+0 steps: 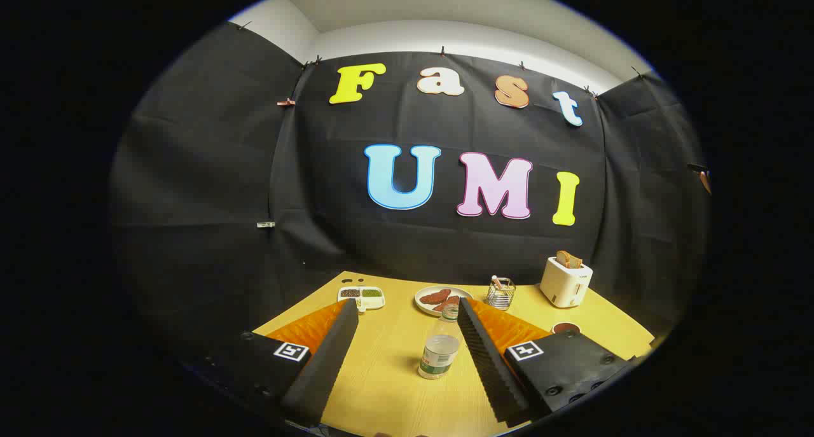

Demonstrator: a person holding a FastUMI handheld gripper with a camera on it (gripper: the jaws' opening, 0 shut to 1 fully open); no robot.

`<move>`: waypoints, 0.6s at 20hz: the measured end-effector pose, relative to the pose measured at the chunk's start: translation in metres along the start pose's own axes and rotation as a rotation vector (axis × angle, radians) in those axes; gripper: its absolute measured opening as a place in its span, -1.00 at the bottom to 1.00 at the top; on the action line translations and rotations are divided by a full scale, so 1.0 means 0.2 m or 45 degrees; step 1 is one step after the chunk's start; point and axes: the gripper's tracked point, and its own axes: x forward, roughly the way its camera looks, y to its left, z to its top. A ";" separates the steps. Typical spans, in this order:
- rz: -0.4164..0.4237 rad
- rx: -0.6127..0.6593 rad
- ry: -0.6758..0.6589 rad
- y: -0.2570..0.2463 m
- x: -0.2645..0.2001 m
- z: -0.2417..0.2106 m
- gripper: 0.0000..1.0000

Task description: Take the bottle from table, then pour the juice into the cup, finally place the bottle on the coaster

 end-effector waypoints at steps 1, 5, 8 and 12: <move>-0.002 0.006 0.003 0.00 0.00 0.00 0.94; -0.012 0.029 0.019 -0.01 0.00 -0.04 0.94; -0.035 0.048 0.033 -0.03 0.01 -0.06 0.94; -0.068 0.066 0.043 -0.05 0.02 -0.09 0.94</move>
